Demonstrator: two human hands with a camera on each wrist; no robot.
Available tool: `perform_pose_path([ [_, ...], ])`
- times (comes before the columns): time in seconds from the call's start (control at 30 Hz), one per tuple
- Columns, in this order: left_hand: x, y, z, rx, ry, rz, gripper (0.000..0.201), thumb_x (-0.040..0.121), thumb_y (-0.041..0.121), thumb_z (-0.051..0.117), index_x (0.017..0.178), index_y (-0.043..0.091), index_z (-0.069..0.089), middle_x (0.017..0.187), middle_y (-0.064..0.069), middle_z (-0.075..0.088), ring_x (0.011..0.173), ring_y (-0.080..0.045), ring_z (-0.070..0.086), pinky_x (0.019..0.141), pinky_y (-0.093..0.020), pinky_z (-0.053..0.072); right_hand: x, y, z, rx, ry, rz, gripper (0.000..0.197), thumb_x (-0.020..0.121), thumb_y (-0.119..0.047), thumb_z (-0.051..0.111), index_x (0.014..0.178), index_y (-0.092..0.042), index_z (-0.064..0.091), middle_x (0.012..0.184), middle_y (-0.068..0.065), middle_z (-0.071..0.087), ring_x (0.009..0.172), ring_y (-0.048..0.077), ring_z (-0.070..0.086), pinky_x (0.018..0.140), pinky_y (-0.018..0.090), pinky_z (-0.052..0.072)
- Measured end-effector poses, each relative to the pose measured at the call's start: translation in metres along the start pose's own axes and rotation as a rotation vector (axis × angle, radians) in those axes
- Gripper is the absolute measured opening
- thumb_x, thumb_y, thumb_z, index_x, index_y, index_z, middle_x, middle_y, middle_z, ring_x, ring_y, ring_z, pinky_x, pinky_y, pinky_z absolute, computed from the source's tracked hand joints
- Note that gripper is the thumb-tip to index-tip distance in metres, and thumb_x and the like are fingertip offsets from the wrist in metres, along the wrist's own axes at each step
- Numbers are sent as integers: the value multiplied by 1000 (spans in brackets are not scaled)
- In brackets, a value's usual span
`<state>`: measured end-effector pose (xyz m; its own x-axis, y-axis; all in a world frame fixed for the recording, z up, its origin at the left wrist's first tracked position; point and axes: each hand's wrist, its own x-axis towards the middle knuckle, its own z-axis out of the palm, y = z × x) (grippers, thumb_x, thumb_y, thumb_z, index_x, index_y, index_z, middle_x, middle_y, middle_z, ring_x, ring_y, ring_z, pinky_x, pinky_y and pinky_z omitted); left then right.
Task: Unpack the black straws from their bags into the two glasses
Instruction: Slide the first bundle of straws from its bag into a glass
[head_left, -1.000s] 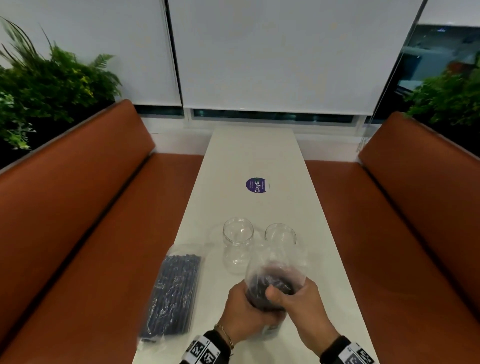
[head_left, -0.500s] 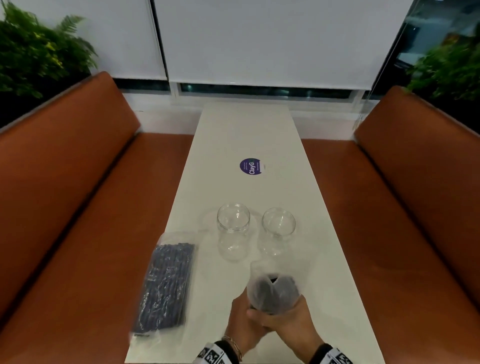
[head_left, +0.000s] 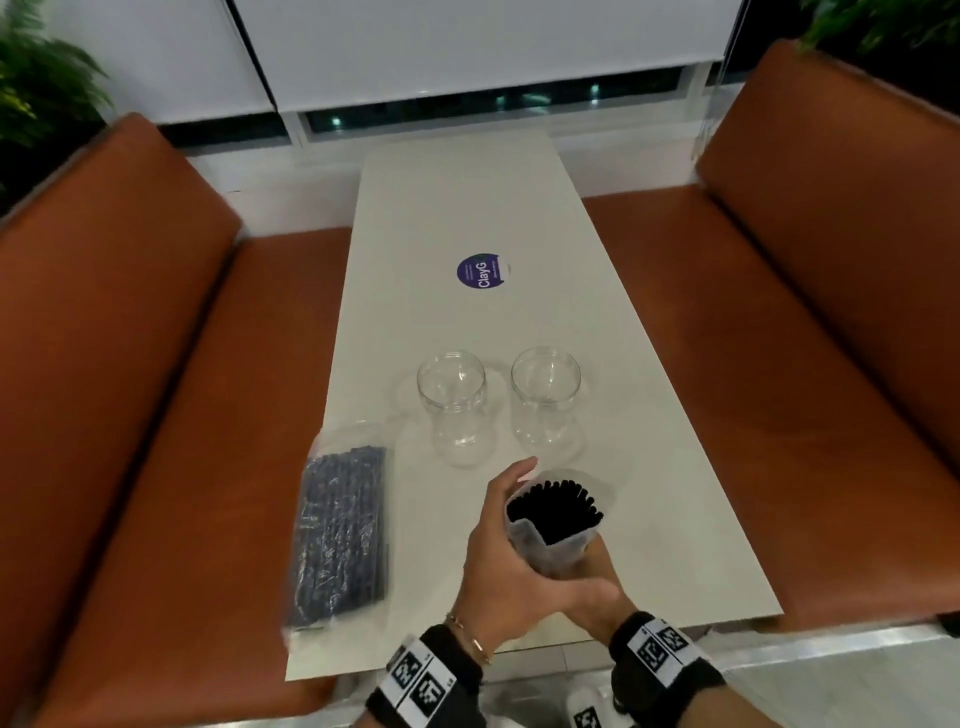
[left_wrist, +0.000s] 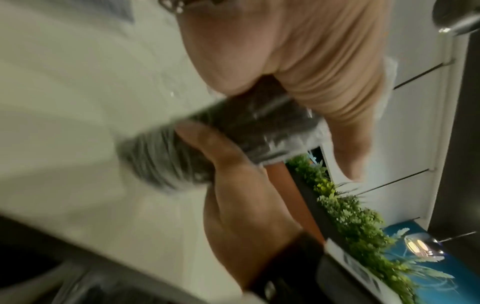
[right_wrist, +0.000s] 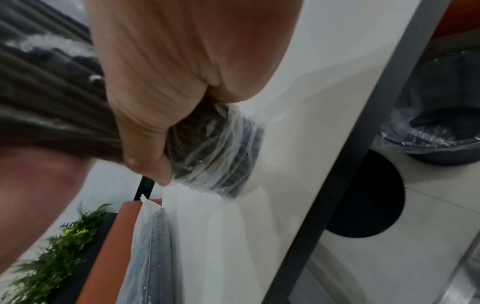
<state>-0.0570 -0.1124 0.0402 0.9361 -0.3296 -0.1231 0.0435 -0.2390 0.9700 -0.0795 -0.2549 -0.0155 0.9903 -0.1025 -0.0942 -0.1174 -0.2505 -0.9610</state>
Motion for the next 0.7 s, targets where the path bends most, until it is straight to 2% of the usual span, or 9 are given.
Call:
perform_pose_path([
  [0.07,2,-6,21,-36,141,-31,106,45,27,108,129,57,52,128,21,67,120,3,64,93,-14,58,-4,7,4,-115,-16,24,35,94,4,69,113,-25,71,101,-12,82,93,2,77,89,30,60],
  [0.17,8,-24,34,-33,264,-43,85,50,32,104,122,43,61,116,14,75,110,-5,72,92,-28,64,-1,14,14,-42,33,71,36,94,0,73,103,-34,73,101,-2,81,98,16,77,89,32,64],
  [0.3,8,-36,36,20,252,-30,69,52,38,102,110,33,66,104,22,75,100,2,73,84,-13,60,-6,30,0,-124,-111,134,18,82,-28,82,93,-39,73,90,-14,78,86,7,75,77,42,66],
  [0.37,9,-43,33,30,206,-43,66,54,23,104,109,29,67,103,23,75,96,3,73,79,-8,57,-9,30,-23,-193,-150,126,57,66,-41,94,116,-47,68,113,-22,76,104,-2,72,90,33,62],
  [0.43,11,-52,30,24,176,-62,64,57,8,102,109,24,69,104,23,76,95,4,74,78,-7,57,-10,18,-52,-375,-155,132,98,68,-35,98,152,-40,47,153,-19,52,140,1,50,117,27,44],
  [0.5,16,-62,29,33,170,-83,60,62,2,99,109,24,70,102,24,78,95,4,76,79,-8,57,-10,6,-82,-523,-164,149,106,80,-23,93,157,-49,25,157,-25,31,149,1,31,122,19,24],
  [0.57,18,-69,30,25,166,-120,58,64,1,97,109,28,71,102,20,81,95,-1,78,81,-13,60,-6,-6,-104,-582,-165,138,100,87,-13,86,155,-54,26,152,-29,31,150,3,37,117,9,21],
  [0.63,22,-76,31,4,159,-139,57,64,5,96,110,30,72,102,12,83,95,-9,80,80,-19,63,-1,-19,-115,-581,-142,123,95,90,-5,80,154,-56,32,154,-25,40,126,-16,57,104,-7,25],
  [0.7,25,-81,31,3,148,-151,54,64,11,94,107,34,71,99,6,82,91,-14,79,75,-23,64,4,-35,-119,-598,-65,94,89,91,-2,78,154,-51,40,152,-16,54,70,-23,62,80,-9,38],
])
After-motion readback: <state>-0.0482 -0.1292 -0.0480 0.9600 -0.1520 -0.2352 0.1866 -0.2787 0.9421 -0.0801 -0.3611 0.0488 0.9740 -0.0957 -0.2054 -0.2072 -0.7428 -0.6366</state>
